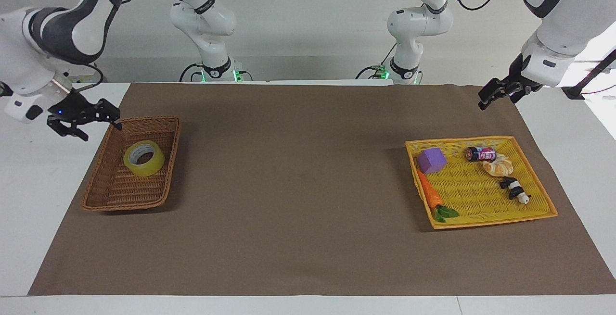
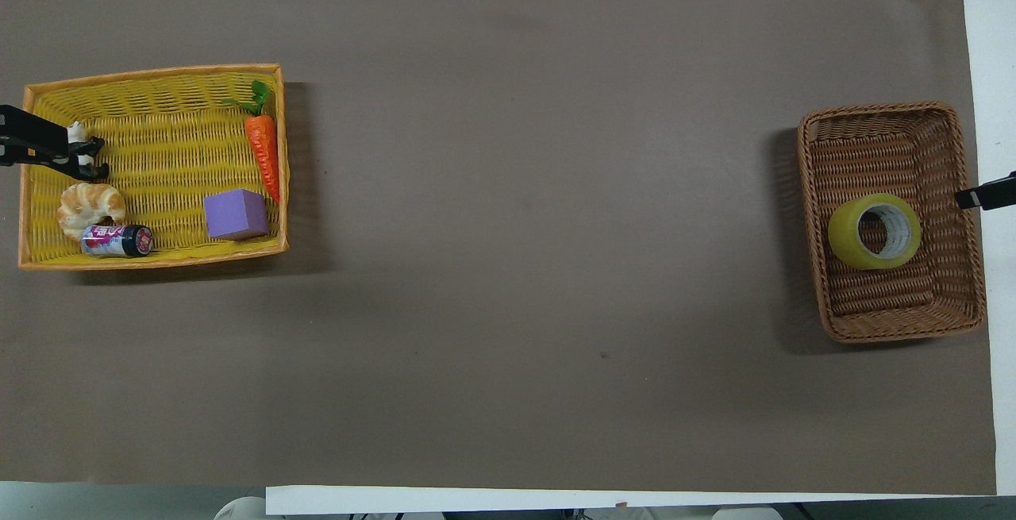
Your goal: Move tape to another basket
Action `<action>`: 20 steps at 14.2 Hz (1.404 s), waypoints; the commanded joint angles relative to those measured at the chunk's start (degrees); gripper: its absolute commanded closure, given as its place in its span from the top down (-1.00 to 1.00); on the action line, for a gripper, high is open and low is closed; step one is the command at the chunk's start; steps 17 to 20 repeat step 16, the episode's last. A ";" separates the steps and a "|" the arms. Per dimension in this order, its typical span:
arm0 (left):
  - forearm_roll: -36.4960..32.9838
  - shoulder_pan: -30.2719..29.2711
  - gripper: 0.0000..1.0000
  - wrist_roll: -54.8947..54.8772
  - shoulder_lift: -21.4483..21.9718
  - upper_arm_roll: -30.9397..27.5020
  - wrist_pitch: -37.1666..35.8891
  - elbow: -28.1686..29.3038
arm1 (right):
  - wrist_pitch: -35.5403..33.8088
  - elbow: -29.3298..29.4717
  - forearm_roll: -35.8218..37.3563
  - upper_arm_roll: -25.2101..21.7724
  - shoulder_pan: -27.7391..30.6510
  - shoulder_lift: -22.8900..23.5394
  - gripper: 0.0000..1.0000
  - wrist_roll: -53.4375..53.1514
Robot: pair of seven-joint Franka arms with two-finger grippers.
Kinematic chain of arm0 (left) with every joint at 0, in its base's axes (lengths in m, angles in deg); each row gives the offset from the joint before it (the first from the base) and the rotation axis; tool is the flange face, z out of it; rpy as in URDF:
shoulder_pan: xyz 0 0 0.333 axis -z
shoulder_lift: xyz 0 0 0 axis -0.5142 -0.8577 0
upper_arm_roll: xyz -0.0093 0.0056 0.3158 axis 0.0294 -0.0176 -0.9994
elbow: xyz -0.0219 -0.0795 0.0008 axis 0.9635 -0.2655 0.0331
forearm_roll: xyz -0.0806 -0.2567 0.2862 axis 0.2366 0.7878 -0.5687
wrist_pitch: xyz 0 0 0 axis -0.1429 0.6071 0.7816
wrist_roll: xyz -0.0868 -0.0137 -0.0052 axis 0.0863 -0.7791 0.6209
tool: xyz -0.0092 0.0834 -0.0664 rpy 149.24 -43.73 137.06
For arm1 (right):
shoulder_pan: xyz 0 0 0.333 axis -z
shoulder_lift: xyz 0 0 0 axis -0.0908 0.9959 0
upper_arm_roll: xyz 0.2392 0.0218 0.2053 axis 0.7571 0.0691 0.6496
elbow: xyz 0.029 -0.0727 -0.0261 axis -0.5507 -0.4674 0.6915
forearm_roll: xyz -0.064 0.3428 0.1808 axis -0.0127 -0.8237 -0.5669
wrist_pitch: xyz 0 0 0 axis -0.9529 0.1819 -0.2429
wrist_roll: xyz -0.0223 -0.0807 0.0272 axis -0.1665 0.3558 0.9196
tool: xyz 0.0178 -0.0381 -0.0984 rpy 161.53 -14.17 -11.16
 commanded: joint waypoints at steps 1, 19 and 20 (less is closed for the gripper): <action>1.04 -2.65 1.00 -1.16 0.98 -0.15 2.01 1.83 | -5.25 -0.07 3.97 0.60 -3.22 -5.83 1.00 -11.33; 1.04 -3.00 1.00 -9.60 1.16 0.11 2.20 2.35 | -18.28 12.86 8.65 -0.01 -10.35 -2.16 1.00 -20.06; 1.04 -3.00 1.00 -9.60 1.16 0.11 2.20 2.35 | -18.28 12.86 8.65 -0.01 -10.35 -2.16 1.00 -20.06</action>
